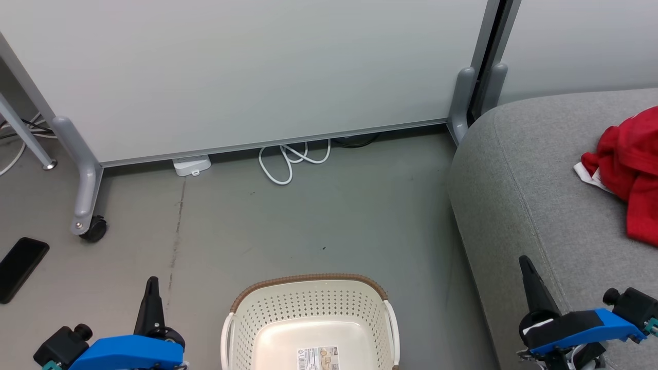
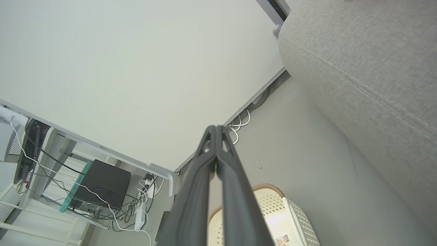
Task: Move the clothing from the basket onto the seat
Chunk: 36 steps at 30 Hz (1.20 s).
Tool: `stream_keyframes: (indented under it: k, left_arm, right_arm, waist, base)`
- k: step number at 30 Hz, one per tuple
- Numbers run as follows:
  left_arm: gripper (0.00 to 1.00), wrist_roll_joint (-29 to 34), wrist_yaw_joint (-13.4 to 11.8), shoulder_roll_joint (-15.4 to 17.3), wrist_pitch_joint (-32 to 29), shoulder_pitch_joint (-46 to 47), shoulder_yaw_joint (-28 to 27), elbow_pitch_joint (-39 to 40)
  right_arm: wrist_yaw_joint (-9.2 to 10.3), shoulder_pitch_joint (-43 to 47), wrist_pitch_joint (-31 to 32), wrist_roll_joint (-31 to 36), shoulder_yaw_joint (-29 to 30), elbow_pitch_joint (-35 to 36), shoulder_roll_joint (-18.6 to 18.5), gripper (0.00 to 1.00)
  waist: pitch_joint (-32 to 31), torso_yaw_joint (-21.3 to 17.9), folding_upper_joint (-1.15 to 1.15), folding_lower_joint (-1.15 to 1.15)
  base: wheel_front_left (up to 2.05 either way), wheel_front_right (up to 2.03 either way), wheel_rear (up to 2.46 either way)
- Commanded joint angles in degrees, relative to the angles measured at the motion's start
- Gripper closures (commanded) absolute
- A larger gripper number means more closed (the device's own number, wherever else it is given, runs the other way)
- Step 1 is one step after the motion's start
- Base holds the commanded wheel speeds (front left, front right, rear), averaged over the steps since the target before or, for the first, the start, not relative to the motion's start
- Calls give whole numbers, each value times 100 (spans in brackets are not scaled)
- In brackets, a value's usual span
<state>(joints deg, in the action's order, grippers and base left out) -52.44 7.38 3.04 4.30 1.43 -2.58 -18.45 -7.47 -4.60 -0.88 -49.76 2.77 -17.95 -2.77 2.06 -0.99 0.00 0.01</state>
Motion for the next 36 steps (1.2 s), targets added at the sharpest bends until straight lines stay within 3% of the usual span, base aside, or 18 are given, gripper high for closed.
stream_keyframes:
  k: [1,36]
  left_arm:
    - [100,-189,7,16,-43,163,-35,100]
    - [100,-2135,13,0,-584,348,-230,285]
  right_arm:
    - [-2,-128,39,-218,32,102,-12,100]
    - [-3,-171,404,-2296,213,264,-14,100]
  waist:
    - [-4,2,0,0]
    - [-82,43,0,-1]
  base:
    - [0,0,0]
    - [0,0,0]
